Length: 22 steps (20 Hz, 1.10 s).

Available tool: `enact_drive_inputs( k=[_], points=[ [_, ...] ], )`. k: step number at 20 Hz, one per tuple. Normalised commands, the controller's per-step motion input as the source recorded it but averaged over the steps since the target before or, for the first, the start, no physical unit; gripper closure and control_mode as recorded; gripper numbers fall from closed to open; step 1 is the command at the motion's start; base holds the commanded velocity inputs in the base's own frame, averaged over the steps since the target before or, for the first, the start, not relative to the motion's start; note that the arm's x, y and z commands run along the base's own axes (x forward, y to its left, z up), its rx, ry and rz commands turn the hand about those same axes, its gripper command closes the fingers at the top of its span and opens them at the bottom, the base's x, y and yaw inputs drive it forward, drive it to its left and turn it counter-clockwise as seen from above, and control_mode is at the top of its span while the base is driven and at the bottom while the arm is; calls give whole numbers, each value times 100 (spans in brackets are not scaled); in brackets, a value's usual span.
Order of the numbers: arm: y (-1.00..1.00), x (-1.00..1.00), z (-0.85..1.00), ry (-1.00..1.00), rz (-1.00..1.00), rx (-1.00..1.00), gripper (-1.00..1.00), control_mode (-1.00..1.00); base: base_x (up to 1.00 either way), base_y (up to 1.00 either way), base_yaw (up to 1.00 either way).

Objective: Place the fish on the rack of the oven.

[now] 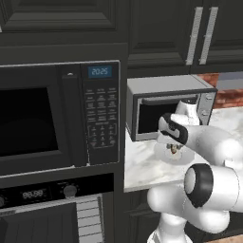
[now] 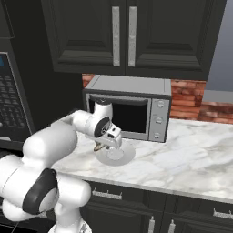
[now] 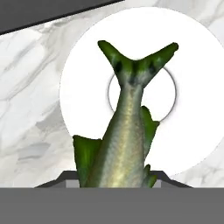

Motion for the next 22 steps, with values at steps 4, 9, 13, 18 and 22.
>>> enact_drive_inputs(
  k=[4,9,13,18,22],
  points=[
    [12,-82,79,-12,6,0,100,-100,0,0,0],
    [36,-93,48,-10,14,-2,100,-100,0,0,0],
    [78,-99,36,0,24,0,100,-100,0,0,0],
    [63,-96,50,-1,24,0,100,-100,0,0,0],
    [66,-81,10,-17,26,-2,100,-100,0,0,0]
  ],
)
